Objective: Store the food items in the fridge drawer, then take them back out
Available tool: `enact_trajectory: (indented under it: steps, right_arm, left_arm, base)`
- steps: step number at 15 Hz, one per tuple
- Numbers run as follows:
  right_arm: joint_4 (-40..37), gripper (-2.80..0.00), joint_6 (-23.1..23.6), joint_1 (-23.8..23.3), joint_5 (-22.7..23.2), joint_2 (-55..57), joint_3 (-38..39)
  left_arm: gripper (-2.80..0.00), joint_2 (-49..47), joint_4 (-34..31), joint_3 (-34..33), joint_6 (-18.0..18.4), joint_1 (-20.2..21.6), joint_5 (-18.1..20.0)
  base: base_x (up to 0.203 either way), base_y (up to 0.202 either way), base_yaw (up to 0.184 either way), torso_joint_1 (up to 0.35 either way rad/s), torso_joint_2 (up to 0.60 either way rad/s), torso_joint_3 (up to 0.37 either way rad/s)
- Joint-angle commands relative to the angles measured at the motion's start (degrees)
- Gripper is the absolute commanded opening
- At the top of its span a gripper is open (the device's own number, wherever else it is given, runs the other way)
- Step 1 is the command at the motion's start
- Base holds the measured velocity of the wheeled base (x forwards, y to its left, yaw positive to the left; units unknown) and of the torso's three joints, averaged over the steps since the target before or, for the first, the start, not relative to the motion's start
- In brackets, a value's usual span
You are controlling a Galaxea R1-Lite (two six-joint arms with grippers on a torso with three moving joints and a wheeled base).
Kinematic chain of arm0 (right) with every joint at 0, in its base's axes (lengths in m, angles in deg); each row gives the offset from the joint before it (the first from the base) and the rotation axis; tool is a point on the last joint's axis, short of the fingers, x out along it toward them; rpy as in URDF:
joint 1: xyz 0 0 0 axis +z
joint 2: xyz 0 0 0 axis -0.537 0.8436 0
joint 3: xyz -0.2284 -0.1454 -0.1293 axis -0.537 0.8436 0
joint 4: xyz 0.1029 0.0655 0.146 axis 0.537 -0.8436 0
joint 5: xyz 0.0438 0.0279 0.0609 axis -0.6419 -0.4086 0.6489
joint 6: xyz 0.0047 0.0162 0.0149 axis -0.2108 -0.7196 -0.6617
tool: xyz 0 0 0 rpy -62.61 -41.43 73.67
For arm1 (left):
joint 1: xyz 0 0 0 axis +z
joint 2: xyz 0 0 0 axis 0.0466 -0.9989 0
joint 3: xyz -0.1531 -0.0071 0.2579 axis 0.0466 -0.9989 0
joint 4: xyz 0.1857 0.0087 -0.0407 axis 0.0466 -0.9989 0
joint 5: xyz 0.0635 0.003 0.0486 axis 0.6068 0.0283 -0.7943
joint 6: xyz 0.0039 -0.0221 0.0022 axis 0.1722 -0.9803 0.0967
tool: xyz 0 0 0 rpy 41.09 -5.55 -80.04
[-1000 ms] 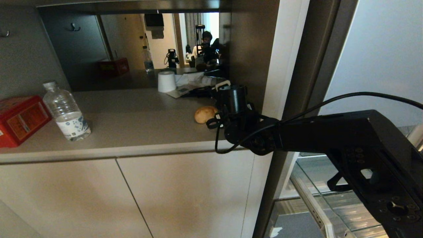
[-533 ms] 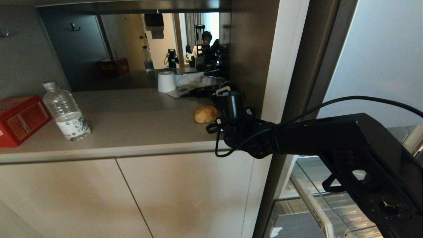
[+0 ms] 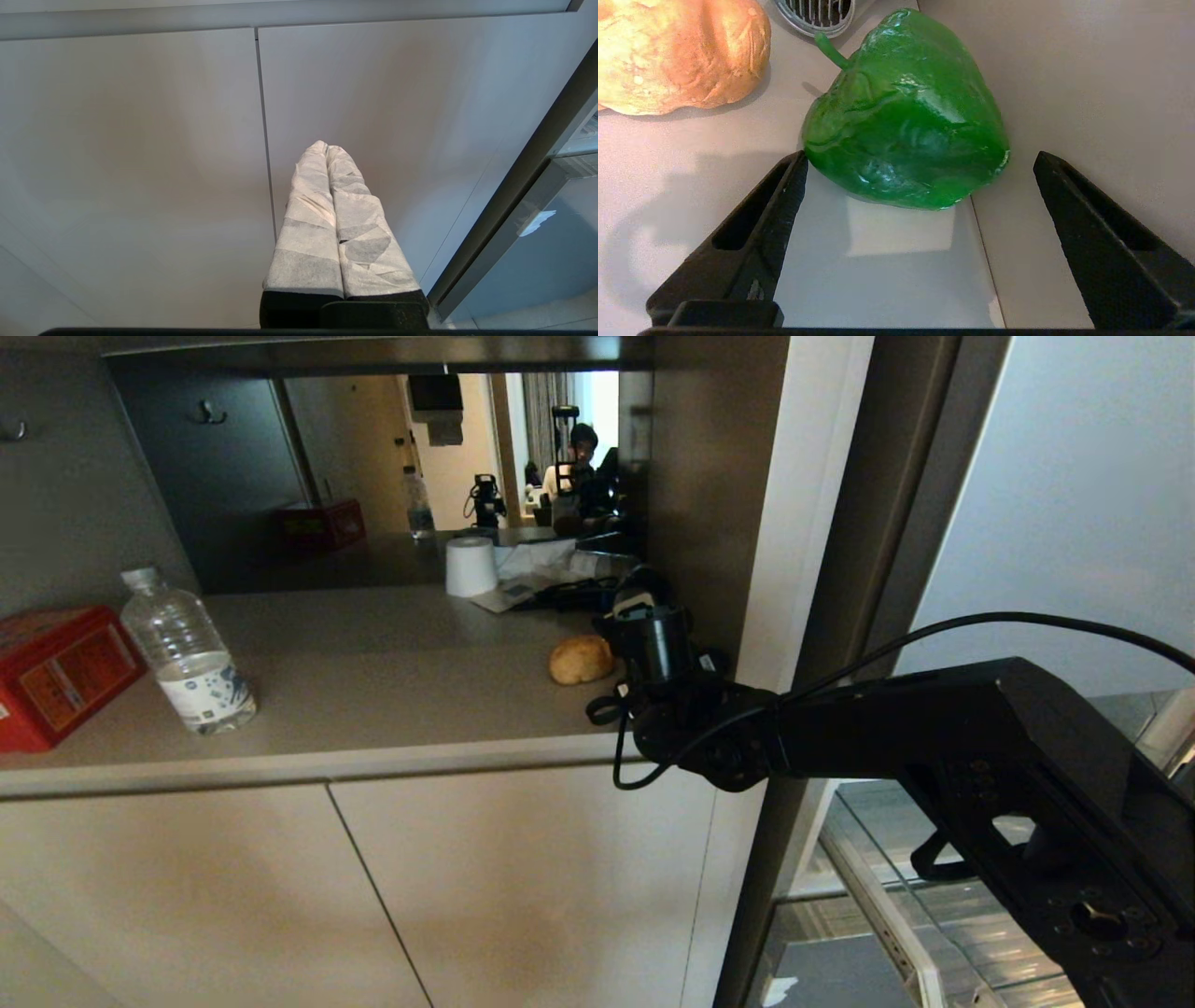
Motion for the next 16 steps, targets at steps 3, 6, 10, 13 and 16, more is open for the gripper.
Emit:
enact_trajectory:
  steps: [3,6,10,13,16]
  right_arm:
    - [0.1,0.00,0.1,-0.3,-0.2,0.1,-0.2]
    - [0.1,-2.80,0.1,-0.3,-0.2,0.4,-0.2]
    - [0.1,-2.80,0.1,-0.3,-0.6,0.3,0.2]
    - [0.1,-2.80,0.1,-0.3,-0.7,0.0,0.1]
    - [-0.9,-2.80,0.1,-0.2,-1.0,-0.9,0.0]
  left_arm:
    - [-2.80,-0.1,0.0,0.0,0.0,0.0,0.0]
    - [-2.80,-0.1,0.0,0.0,0.0,0.0,0.0]
    - [-2.80,-0.1,0.0,0.0,0.0,0.0,0.0]
    - [-2.80,-0.1,0.0,0.0,0.0,0.0,0.0]
    - [-2.80,-0.1,0.0,0.0,0.0,0.0,0.0]
  base:
    - [0.000,0.000,0.000,0.000,0.00,0.000]
    - [0.000,0.000,0.000,0.000,0.00,0.000]
    - [0.000,0.000,0.000,0.000,0.00,0.000]
    - [0.000,0.000,0.000,0.000,0.00,0.000]
    - [0.000,0.000,0.000,0.000,0.00,0.000]
